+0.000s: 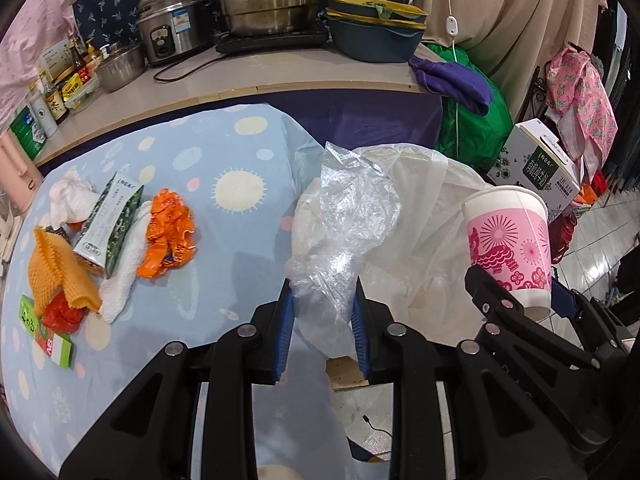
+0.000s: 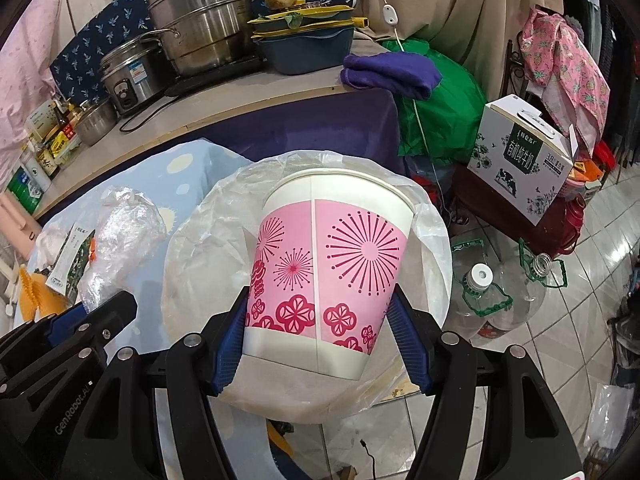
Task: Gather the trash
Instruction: 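Open the right tool over the bin while the left tool drops the plastic bag in, then move both tools back to the table toward the wasabi box and orange wrapper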
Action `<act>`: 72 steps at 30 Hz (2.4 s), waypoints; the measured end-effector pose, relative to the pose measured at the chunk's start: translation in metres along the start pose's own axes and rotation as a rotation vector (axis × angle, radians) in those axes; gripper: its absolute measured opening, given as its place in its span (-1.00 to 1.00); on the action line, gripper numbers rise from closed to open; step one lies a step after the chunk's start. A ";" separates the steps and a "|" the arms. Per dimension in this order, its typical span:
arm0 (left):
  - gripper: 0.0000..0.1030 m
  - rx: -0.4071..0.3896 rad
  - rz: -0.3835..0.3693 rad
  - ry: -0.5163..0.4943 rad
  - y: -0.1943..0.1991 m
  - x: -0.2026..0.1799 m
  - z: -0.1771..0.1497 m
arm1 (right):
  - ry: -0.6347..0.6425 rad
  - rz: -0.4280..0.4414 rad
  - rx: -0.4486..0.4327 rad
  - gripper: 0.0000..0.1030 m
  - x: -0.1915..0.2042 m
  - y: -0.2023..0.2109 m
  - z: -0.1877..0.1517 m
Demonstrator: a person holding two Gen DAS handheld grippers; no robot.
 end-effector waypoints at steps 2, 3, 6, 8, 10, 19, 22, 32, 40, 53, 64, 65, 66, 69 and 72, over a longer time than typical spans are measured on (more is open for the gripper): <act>-0.50 0.010 -0.006 0.001 -0.006 -0.003 -0.001 | -0.005 -0.007 0.005 0.24 -0.003 -0.004 -0.001; -0.50 0.014 -0.005 0.000 -0.008 -0.004 -0.001 | -0.006 -0.010 0.007 0.24 -0.005 -0.005 -0.001; -0.47 0.022 -0.006 -0.003 -0.012 -0.007 -0.002 | -0.012 -0.014 0.012 0.24 -0.008 -0.009 -0.001; -0.47 0.022 -0.002 -0.006 -0.014 -0.007 -0.002 | -0.016 -0.016 0.014 0.24 -0.009 -0.011 -0.001; -0.40 0.020 0.002 -0.006 -0.016 -0.008 -0.001 | -0.020 -0.020 0.011 0.24 -0.010 -0.011 -0.002; -0.03 0.014 0.024 -0.002 -0.018 -0.005 0.000 | -0.019 -0.046 -0.005 0.25 -0.015 -0.008 0.002; 0.13 0.010 0.027 0.008 -0.017 -0.003 0.002 | -0.028 -0.050 -0.011 0.25 -0.019 -0.006 0.005; 0.25 -0.001 0.023 0.017 -0.012 -0.003 0.006 | -0.036 -0.059 -0.028 0.25 -0.022 0.002 0.010; 0.37 -0.017 0.011 0.057 0.003 0.014 0.007 | -0.029 -0.049 -0.055 0.26 -0.016 0.013 0.016; 0.38 -0.064 0.070 0.202 0.049 0.098 -0.002 | 0.000 -0.017 -0.080 0.27 0.010 0.030 0.019; 0.47 -0.074 0.191 0.352 0.079 0.198 -0.036 | 0.096 0.069 -0.047 0.27 0.081 0.032 0.001; 0.47 -0.073 0.206 0.362 0.081 0.208 -0.041 | 0.112 0.082 -0.040 0.27 0.091 0.031 -0.003; 0.49 -0.071 0.219 0.371 0.083 0.215 -0.045 | 0.125 0.095 -0.035 0.27 0.100 0.030 -0.006; 0.53 -0.054 0.268 0.403 0.086 0.242 -0.062 | 0.167 0.133 -0.017 0.27 0.128 0.028 -0.017; 0.53 -0.031 0.306 0.437 0.087 0.263 -0.079 | 0.198 0.178 0.001 0.27 0.158 0.024 -0.028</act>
Point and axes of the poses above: each gripper's, at about its wrist camera, not at the fingertips, and y roughly against the way its jaws point, x to its left, z to its top, the point moved 8 cm from there along -y, roughly the way its jaws point, and after that the axes turned 10 degrees about -x, right-handed, at the moved point
